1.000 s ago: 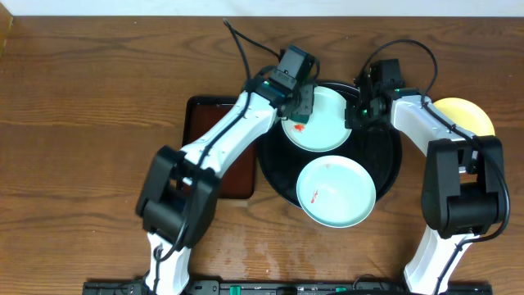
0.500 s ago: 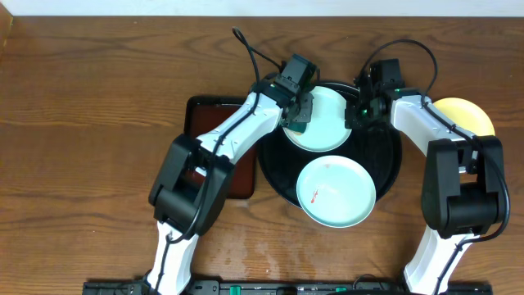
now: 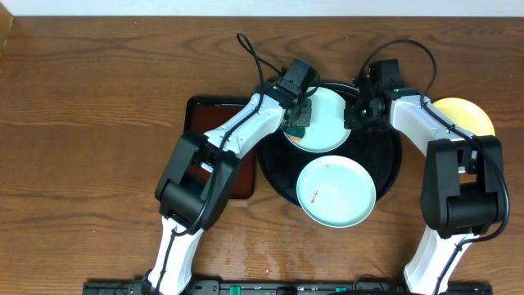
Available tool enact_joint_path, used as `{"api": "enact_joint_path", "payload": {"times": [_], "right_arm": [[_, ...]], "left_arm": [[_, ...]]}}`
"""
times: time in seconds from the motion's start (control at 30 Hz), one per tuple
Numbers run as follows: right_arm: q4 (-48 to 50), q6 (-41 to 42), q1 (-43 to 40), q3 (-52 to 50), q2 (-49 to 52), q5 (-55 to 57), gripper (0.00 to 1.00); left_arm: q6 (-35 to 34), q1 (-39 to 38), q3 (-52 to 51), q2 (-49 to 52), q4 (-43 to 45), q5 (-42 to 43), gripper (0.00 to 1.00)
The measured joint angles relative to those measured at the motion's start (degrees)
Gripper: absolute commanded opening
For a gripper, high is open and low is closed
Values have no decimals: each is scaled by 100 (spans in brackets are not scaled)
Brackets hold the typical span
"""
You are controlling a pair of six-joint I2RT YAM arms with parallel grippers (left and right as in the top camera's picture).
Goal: Clean dirty plates on tray and stack at the side
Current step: 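Scrub the mint plate surface with the sponge in left gripper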
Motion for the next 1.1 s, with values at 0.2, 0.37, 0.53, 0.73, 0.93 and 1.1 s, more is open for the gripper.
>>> {"api": "enact_joint_path", "payload": {"times": [0.2, 0.37, 0.53, 0.73, 0.93, 1.1], "right_arm": [[2, 0, 0, 0, 0, -2, 1], [2, 0, 0, 0, 0, 0, 1], [2, 0, 0, 0, 0, 0, 1], [-9, 0, 0, 0, 0, 7, 1], [-13, 0, 0, 0, 0, 13, 1], [-13, 0, 0, 0, 0, 13, 1]], "left_arm": [[-2, 2, 109, 162, -42, 39, 8], [-2, 17, 170, 223, -72, 219, 8], [-55, 46, 173, 238, -31, 363, 7], [-136, 46, 166, 262, 157, 597, 8], [-138, 48, 166, 339, 468, 1115, 8], [-138, 48, 157, 431, 807, 1714, 7]]}}
